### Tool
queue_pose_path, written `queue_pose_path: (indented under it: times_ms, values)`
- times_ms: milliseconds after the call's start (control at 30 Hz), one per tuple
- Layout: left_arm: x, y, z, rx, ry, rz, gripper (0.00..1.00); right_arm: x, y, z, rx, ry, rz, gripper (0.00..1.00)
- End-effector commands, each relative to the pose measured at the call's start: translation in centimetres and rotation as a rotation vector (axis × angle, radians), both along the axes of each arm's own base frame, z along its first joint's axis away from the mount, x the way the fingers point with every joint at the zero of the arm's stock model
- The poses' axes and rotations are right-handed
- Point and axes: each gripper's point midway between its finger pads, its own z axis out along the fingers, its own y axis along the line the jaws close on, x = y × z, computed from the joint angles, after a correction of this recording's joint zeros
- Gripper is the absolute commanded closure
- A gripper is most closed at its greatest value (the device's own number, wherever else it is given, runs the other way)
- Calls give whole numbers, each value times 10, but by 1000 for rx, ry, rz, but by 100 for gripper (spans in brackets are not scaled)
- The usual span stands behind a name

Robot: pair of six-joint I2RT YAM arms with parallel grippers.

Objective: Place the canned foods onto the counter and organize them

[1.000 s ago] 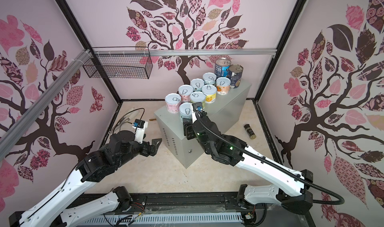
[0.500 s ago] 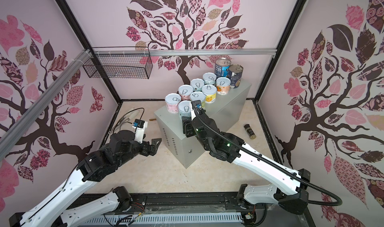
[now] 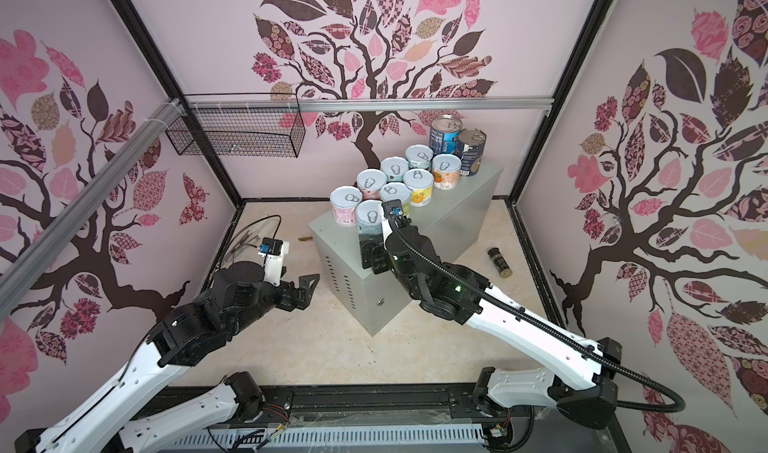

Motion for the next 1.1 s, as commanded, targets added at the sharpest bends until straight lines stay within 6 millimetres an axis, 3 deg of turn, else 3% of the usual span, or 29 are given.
queue_pose_path:
  times_ms: [0,200,333,467,567,800,933,1067]
  values:
    - [3,13,25,-10,-50,57,3,-16,-30,40,73,-66,-13,10]
    - [2,37,52,30,-97,143,2,-39,-76,51,113,-100,-46,8]
    - [4,51,62,78,-107,203,2,-52,-114,41,120,-119,-113,2]
    - [12,62,56,160,-73,266,2,-61,-143,28,140,-133,-172,0]
    - [24,71,35,150,10,297,2,-63,-155,8,131,-123,-214,0]
    - [65,96,-40,-46,259,403,2,-46,-151,-55,67,-42,-299,0]
    - [81,114,-67,14,274,505,2,-26,-161,-94,78,50,-340,0]
    - [98,121,-85,41,273,563,2,6,-191,-144,211,222,-381,0]
